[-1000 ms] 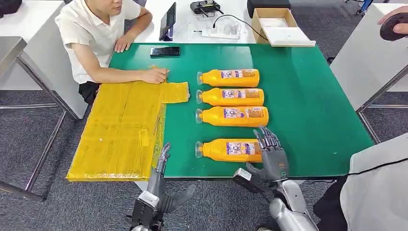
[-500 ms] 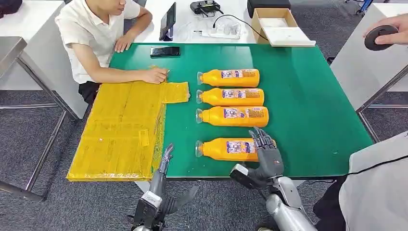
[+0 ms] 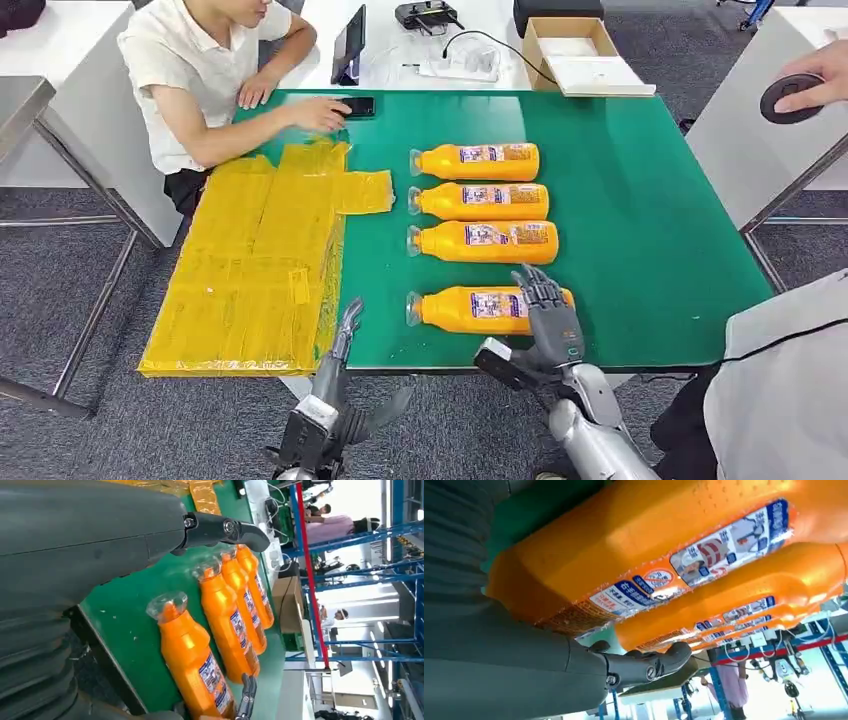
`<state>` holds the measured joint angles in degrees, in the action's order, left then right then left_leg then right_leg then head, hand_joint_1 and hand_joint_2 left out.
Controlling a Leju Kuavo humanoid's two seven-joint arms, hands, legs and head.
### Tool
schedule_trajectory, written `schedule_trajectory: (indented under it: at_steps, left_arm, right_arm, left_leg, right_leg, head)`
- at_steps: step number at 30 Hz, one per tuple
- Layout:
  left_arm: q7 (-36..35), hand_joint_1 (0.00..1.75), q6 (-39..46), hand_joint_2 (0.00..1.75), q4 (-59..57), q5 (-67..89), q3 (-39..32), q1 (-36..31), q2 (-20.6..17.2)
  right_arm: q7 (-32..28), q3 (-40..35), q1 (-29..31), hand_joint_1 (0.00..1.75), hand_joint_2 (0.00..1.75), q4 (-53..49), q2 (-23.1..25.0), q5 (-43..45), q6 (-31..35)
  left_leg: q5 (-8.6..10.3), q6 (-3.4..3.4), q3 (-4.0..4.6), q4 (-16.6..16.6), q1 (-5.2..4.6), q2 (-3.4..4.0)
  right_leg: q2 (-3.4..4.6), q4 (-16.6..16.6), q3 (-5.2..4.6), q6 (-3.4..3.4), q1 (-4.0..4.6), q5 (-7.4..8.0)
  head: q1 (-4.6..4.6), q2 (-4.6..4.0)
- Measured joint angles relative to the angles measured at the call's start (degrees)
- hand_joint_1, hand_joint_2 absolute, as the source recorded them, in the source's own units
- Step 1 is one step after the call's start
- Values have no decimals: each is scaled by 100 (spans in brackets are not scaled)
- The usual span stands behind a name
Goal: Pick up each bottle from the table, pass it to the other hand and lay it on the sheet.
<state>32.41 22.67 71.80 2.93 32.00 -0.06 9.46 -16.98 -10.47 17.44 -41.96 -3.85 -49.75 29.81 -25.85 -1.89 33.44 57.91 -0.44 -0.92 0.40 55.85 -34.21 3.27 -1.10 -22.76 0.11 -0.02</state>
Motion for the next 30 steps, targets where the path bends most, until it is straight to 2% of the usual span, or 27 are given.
schedule_trajectory:
  at_steps: [6,7,8,9,15,16,23,28,30]
  left_arm:
    - [-131,0,-13,175,0,43,0,-2,0]
    - [-151,0,-17,175,0,52,0,-2,0]
    - [-164,0,-35,175,0,61,0,-1,0]
    - [-184,0,-50,175,0,68,0,-2,-2]
    - [-262,0,-146,175,0,109,-4,-5,22]
    - [-278,0,-157,175,0,109,-4,-5,42]
    - [-448,0,-336,175,0,114,-11,-6,85]
    - [-494,0,-445,175,0,118,-31,-34,96]
    - [-494,0,-498,175,0,120,-33,-47,101]
  right_arm:
    - [701,-201,286,0,175,375,-2,-452,-140]
    - [766,-229,333,21,175,428,-2,-489,-209]
    - [817,-251,376,145,175,461,-2,-507,-280]
    - [927,-291,440,175,175,520,-2,-546,-442]
    - [1427,-492,841,175,175,848,-59,-644,-1487]
    - [1477,-516,902,175,175,898,-68,-651,-1587]
    - [1853,-690,1200,175,175,1138,-138,-859,-1973]
    - [1888,-809,1405,175,175,1256,-146,-931,-2349]
    - [1686,-822,1486,175,175,1289,-151,-777,-2575]
  left_leg:
    - [0,0,-13,0,0,2]
    - [0,0,-16,0,1,3]
    - [0,0,-20,0,1,4]
    - [0,0,-29,0,1,9]
    - [-9,2,-81,-1,0,45]
    - [-10,1,-94,-2,0,44]
    - [-3,-10,-119,-2,0,36]
    - [-3,-10,-125,-2,1,39]
    - [-4,-10,-131,-2,1,39]
  right_leg:
    - [1,0,9,0,1,0]
    - [1,0,12,0,1,0]
    - [1,-1,16,0,1,0]
    - [2,-2,21,0,1,0]
    - [32,-13,31,-15,3,7]
    - [32,-18,11,-25,4,-4]
    - [29,-20,41,-14,8,6]
    - [30,-20,49,-12,8,9]
    - [30,-22,54,-13,8,8]
  head:
    - [0,2]
    - [-2,0]
    - [0,2]
    - [0,2]
    - [0,2]
    - [-2,0]
    - [0,0]
    - [0,2]
    - [0,2]
